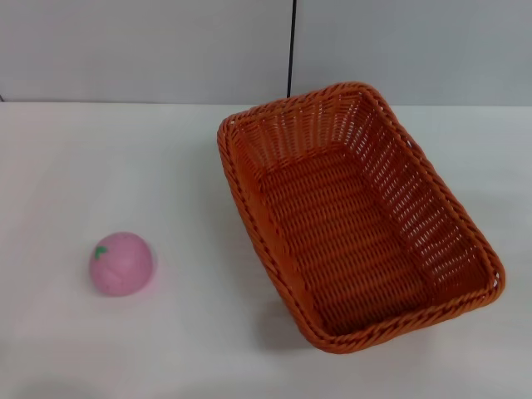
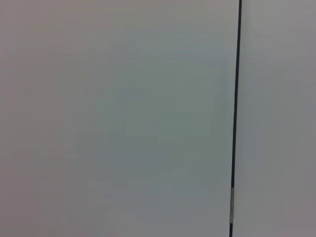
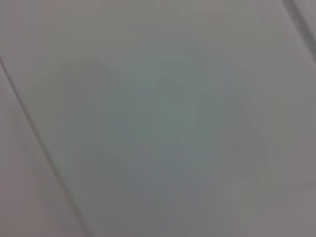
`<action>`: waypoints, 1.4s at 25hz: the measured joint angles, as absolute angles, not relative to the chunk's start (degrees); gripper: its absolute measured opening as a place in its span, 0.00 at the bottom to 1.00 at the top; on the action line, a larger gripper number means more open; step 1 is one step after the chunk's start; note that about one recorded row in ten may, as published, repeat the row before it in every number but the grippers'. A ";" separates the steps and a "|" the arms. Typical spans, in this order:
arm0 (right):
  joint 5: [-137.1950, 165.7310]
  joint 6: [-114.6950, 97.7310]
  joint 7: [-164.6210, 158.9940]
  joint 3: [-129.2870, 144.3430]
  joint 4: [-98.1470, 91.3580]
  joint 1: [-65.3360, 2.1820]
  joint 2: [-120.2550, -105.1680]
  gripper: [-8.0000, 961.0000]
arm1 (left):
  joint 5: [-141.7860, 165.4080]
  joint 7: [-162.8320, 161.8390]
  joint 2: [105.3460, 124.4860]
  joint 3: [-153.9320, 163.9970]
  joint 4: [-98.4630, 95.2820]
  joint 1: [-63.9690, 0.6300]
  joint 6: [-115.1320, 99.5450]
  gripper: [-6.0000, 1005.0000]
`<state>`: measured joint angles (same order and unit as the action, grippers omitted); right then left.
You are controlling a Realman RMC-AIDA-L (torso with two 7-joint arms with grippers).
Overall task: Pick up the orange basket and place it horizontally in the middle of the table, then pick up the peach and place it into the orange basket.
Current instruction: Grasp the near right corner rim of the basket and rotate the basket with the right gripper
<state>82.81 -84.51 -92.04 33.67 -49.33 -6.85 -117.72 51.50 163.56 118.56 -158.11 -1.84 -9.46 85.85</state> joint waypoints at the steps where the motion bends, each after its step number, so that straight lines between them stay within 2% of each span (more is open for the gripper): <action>1: 86.75 -85.30 -97.31 32.65 -51.82 -8.05 -117.14 0.74 | 51.54 163.56 118.56 -158.11 -1.92 -9.48 85.73 0.82; 2: 86.75 -85.30 -97.31 32.65 -51.82 -8.05 -117.14 0.74 | 51.54 163.56 118.56 -158.11 -1.92 -9.48 85.73 0.82; 3: 95.55 -88.36 -108.50 30.58 -55.32 -11.69 -115.03 0.74 | 51.54 163.57 118.59 -158.10 -2.02 -9.43 85.70 0.82; 4: 95.55 -88.36 -108.50 30.58 -55.32 -11.69 -115.03 0.74 | 51.54 163.57 118.59 -158.10 -2.02 -9.43 85.70 0.82; 5: 98.99 -89.96 -112.45 29.90 -56.10 -13.42 -114.05 0.74 | 51.56 163.57 118.62 -158.05 -2.05 -9.36 85.71 0.82; 7: 106.85 -93.37 -120.00 28.92 -56.57 -18.03 -111.56 0.74 | 51.57 163.56 118.63 -157.89 -2.07 -9.18 85.87 0.82; 8: 116.16 -96.43 -126.19 28.49 -56.61 -23.05 -109.26 0.74 | 51.58 163.52 118.64 -157.55 -2.08 -8.97 85.99 0.82; 9: 116.16 -96.43 -126.19 28.49 -56.61 -23.05 -109.26 0.74 | 51.58 163.52 118.64 -157.55 -2.08 -8.97 85.99 0.82; 10: 124.20 -98.39 -130.20 28.93 -56.31 -27.45 -107.69 0.74 | 51.58 163.50 118.65 -157.31 -2.09 -8.88 86.04 0.82; 11: 127.93 -99.04 -131.90 29.50 -55.97 -29.66 -107.03 0.74 | 51.58 163.49 118.65 -157.02 -2.10 -8.78 86.05 0.82; 12: 127.93 -99.04 -131.90 29.50 -55.97 -29.66 -107.03 0.74 | 51.58 163.49 118.65 -157.02 -2.10 -8.78 86.05 0.82; 13: 133.82 -99.76 -134.94 31.52 -55.06 -33.20 -106.04 0.74 | 51.60 163.48 118.66 -156.81 -2.13 -8.69 86.10 0.82; 18: 137.40 -99.27 -139.16 38.23 -51.63 -38.87 -104.97 0.74 | 51.59 163.47 118.72 -156.64 -2.20 -8.61 86.06 0.82; 22: 137.53 -97.05 -140.02 41.91 -47.67 -41.58 -104.92 0.74 | 51.59 163.48 118.74 -156.61 -2.20 -8.79 85.74 0.82; 23: 137.59 -94.89 -140.13 43.89 -45.53 -42.97 -105.68 0.74 | 51.59 163.48 118.74 -156.61 -2.20 -8.96 85.77 0.82; 24: 137.59 -94.89 -140.13 43.89 -45.53 -42.97 -105.68 0.74 | 51.59 163.48 118.74 -156.61 -2.20 -8.96 85.77 0.82; 27: 137.72 -91.89 -140.29 47.14 -43.16 -44.46 -107.13 0.74 | 51.59 163.48 118.73 -156.61 -2.20 -9.05 86.05 0.82; 28: 137.83 -89.89 -140.43 48.72 -42.06 -45.14 -108.16 0.74 | 51.59 163.47 118.71 -156.61 -2.17 -9.05 86.20 0.82; 29: 137.83 -89.89 -140.43 48.72 -42.06 -45.14 -108.16 0.74 | 51.59 163.47 118.71 -156.61 -2.17 -9.05 86.20 0.82; 31: 137.88 -88.07 -140.44 49.30 -41.66 -45.38 -109.32 0.74 | 51.59 163.49 118.70 -156.62 -2.16 -9.06 86.30 0.82; 33: 137.94 -85.57 -140.43 49.75 -41.49 -45.53 -111.21 0.74 | 51.59 163.53 118.68 -156.62 -2.16 -8.97 86.32 0.82; 34: 137.94 -85.57 -140.43 49.75 -41.49 -45.53 -111.21 0.74 | 51.59 163.53 118.68 -156.62 -2.16 -8.97 86.32 0.82; 35: 138.03 -84.70 -140.43 49.89 -41.45 -45.58 -111.97 0.74 | 51.59 163.55 118.68 -156.62 -2.14 -8.95 86.32 0.82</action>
<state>138.03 -84.70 -140.43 49.89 -41.45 -45.58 -111.97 51.59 163.55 118.68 -156.62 -2.14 -8.94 86.32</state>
